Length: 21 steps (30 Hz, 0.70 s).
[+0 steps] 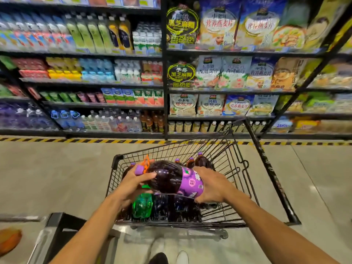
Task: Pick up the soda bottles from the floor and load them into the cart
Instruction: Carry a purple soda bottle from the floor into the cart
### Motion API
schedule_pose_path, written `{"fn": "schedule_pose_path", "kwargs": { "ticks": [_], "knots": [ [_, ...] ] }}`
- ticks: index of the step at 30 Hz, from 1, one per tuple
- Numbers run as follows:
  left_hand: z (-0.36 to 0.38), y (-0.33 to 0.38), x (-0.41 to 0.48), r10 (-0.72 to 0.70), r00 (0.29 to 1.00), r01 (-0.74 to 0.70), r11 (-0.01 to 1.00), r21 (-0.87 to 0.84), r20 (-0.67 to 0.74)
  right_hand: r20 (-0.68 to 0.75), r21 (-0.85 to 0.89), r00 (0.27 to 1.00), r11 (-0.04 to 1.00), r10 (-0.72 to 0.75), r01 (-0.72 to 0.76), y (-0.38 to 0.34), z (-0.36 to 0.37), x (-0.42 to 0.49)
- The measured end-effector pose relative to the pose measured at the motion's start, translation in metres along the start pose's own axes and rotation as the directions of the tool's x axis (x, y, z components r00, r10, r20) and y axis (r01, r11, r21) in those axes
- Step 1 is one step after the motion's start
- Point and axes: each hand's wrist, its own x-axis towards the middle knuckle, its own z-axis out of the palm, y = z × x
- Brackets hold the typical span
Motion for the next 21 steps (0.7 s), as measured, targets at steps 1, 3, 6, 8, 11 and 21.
{"fn": "schedule_pose_path", "kwargs": {
  "ticks": [1,3,6,8,11,21],
  "knots": [
    [-0.004,0.001,0.014,-0.021,1.0,0.021,1.0,-0.002,0.007,0.008,0.017,1.0,0.999,0.027,-0.027,0.003,0.001,0.007],
    [-0.014,0.002,0.045,-0.059,0.998,0.059,0.998,-0.004,0.035,0.015,0.048,0.996,0.995,0.088,-0.089,0.009,0.004,0.019],
    [-0.024,-0.002,0.093,-0.127,0.99,0.127,0.992,0.016,0.052,0.03,0.093,0.971,0.967,0.237,-0.239,0.012,0.016,0.034],
    [-0.026,-0.006,0.125,-0.162,0.986,0.161,0.986,0.039,0.045,0.036,0.149,0.935,0.924,0.352,-0.353,0.015,0.033,0.044],
    [-0.018,-0.016,0.177,-0.199,0.98,0.196,0.977,0.088,0.019,0.011,0.311,0.867,0.822,0.499,-0.477,0.015,0.065,0.059],
    [0.012,-0.111,0.347,-0.319,0.948,0.277,0.815,0.509,-0.006,0.182,0.563,0.522,0.347,0.833,-0.75,0.026,0.152,0.132]
  ]
}}
